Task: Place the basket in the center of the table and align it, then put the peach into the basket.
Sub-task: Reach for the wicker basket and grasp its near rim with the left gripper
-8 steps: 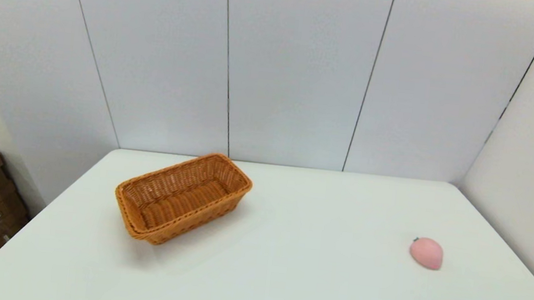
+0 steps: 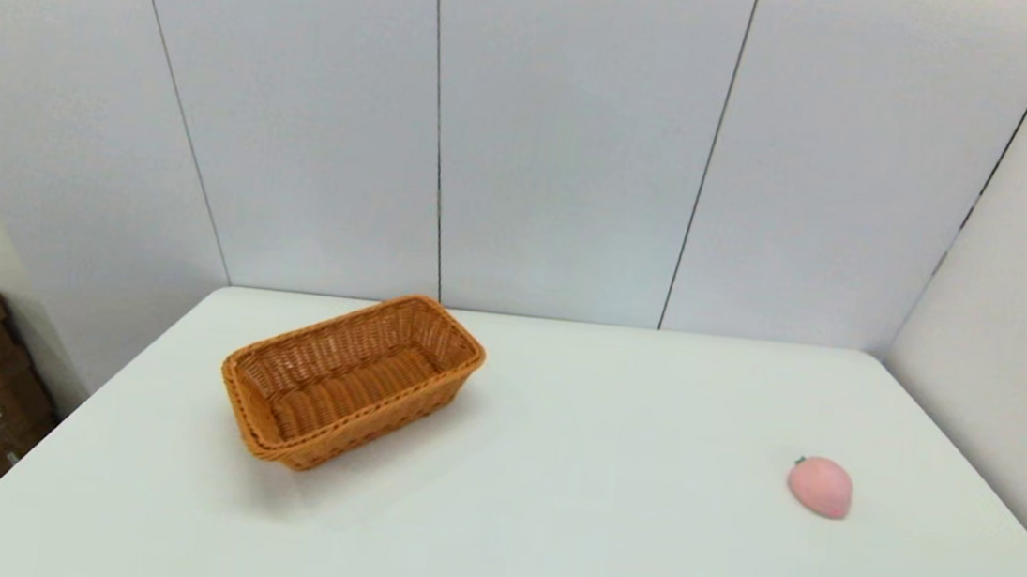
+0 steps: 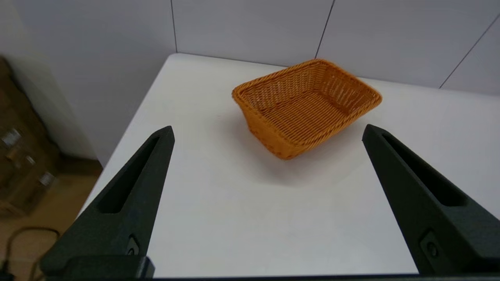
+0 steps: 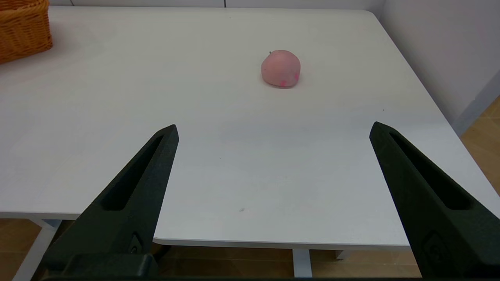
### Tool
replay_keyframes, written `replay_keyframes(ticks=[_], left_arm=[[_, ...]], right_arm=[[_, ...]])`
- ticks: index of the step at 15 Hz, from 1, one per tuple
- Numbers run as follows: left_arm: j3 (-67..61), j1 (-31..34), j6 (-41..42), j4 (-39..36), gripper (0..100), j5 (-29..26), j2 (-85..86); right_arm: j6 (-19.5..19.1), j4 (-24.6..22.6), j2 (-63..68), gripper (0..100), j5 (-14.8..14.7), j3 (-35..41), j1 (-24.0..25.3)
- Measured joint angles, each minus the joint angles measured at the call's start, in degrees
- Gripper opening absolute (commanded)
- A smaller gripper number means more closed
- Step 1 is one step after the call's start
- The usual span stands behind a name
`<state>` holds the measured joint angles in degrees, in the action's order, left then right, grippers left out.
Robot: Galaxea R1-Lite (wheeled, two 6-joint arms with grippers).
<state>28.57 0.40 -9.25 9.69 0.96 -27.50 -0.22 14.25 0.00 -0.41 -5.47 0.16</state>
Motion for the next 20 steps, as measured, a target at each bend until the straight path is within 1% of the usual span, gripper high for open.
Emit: replay_keyframes(ticks=[3, 6, 10, 12, 17, 20], left_arm=[[9.90, -0.48, -5.79, 0.04, 100, 0.35, -18.49], [18.12, -2.51, -12.87, 3.34, 100, 2.50, -36.80], [24.50, -5.06, -22.93, 7.31, 100, 3.78, -57.44], [26.16, -6.00, -27.15, 8.11, 100, 3.24, -64.83], [31.59, -6.38, -31.15, 8.77, 100, 1.46, -77.76], [36.89, -6.21, -32.63, 11.45, 100, -0.33, -83.58]], right_arm=[[-0.02, 0.00, 0.00, 100, 0.00, 0.00, 0.00], [-0.02, 0.00, 0.00, 100, -0.02, 0.00, 0.00], [-0.02, 0.00, 0.00, 100, 0.00, 0.00, 0.00], [0.00, 0.00, 0.00, 100, -0.02, 0.00, 0.00], [0.00, 0.00, 0.00, 100, -0.02, 0.00, 0.00], [-0.02, 0.00, 0.00, 100, 0.00, 0.00, 0.00]])
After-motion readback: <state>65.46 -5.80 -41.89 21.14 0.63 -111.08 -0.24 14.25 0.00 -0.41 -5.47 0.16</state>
